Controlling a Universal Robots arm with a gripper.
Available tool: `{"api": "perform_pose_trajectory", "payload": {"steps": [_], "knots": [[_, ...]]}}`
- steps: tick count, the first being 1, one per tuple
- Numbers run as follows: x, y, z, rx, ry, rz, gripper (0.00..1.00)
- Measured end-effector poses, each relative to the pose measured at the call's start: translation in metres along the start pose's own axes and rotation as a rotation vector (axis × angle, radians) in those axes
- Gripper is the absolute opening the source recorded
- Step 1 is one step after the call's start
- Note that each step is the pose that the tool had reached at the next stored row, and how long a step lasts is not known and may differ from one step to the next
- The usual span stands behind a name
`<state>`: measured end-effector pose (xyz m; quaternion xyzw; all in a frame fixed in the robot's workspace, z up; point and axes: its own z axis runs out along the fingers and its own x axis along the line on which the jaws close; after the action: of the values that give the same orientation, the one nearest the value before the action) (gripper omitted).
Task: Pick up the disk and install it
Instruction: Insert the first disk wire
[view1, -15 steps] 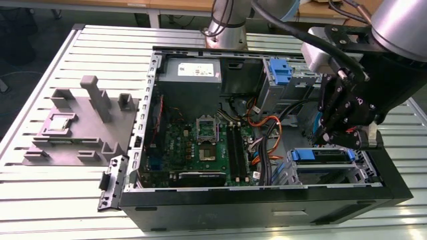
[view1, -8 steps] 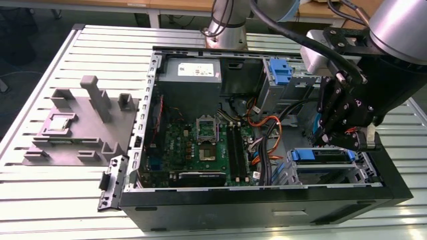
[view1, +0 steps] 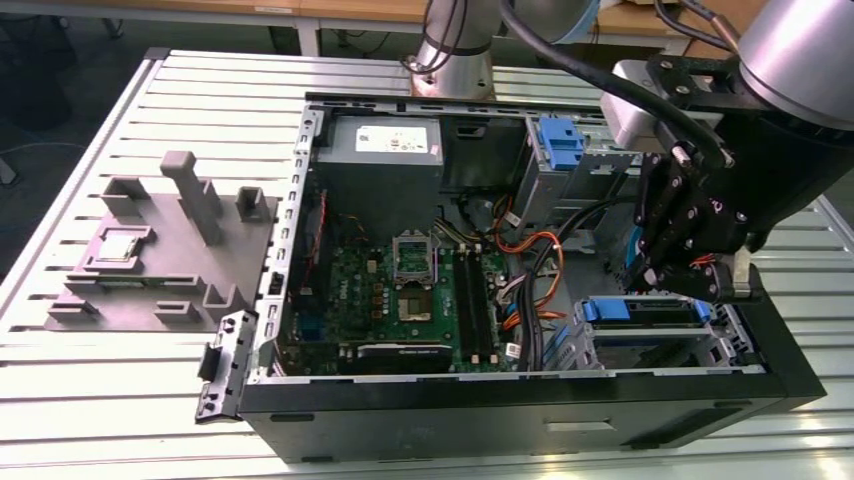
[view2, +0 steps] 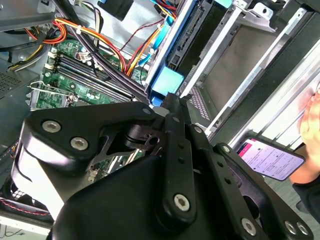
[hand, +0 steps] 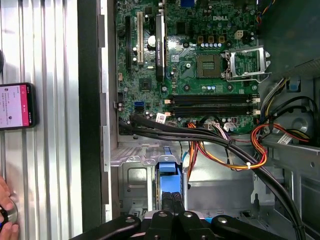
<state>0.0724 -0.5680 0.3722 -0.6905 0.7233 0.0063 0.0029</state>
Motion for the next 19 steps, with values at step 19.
{"api": "perform_pose_trajectory", "payload": {"steps": [19], "knots": [[-0.0004, -0.0064, -0.0055, 0.0008, 0.0005, -0.059, 0.1]]}}
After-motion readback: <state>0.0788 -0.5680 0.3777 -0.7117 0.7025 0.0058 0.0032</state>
